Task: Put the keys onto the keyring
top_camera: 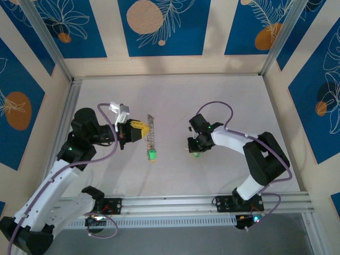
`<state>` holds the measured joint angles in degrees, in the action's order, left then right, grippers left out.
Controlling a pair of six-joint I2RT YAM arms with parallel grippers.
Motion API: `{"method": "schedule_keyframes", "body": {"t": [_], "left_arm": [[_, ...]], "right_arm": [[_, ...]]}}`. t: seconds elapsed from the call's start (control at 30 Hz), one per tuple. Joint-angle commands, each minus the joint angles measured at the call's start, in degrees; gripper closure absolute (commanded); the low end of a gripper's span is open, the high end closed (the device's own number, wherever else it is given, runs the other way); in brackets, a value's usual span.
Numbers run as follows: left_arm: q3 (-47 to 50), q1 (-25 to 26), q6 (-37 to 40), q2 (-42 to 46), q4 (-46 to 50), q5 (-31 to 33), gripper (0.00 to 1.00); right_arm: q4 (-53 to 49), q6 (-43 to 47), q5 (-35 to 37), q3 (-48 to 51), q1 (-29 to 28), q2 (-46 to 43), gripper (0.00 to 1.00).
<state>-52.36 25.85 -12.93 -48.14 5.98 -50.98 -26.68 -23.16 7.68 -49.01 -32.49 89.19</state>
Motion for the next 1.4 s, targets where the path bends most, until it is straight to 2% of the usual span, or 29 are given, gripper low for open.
{"method": "schedule_keyframes", "body": {"t": [0.0, 0.13, 0.3, 0.5, 0.7, 0.77, 0.9, 1.07, 1.37], "left_arm": [[-3.18, -0.94, 3.27, 0.95, 2.39, -0.01, 1.0], [-5.35, -0.97, 7.41, 0.36, 6.23, 2.46, 1.0], [-9.34, -0.97, 14.33, -0.28, 10.75, 3.7, 1.0], [-13.13, -0.93, 18.12, -0.99, 14.51, 3.87, 1.0], [-14.19, -0.71, 18.58, -0.16, 15.25, 1.56, 1.0], [-14.3, -0.46, 18.38, 0.22, 15.28, 0.94, 1.0], [-14.56, -0.03, 18.55, 0.06, 16.34, 0.24, 1.0], [-14.44, 0.43, 18.84, -0.11, 16.01, -0.99, 1.0], [-14.55, 0.94, 19.8, -0.2, 16.02, -1.23, 1.0]], "right_arm": [[3.9, 6.47, -2.47, 2.28, -2.35, -10.05, 1.0], [3.83, 13.32, -6.67, 2.35, -4.86, -22.17, 1.0], [-1.11, 21.82, -17.68, -3.62, -8.58, -34.37, 1.0], [-10.2, 25.18, -32.48, -19.11, -11.52, -34.55, 1.0], [-6.47, 19.61, -41.16, -30.04, -13.82, -31.61, 1.0], [-5.01, 16.45, -40.46, -32.01, -13.94, -30.03, 1.0], [-8.72, 14.6, -39.33, -37.88, -14.8, -24.39, 1.0], [-8.25, 13.72, -38.36, -39.07, -17.23, -21.17, 1.0], [-8.86, 12.85, -35.6, -42.4, -17.53, -16.23, 1.0]]}}
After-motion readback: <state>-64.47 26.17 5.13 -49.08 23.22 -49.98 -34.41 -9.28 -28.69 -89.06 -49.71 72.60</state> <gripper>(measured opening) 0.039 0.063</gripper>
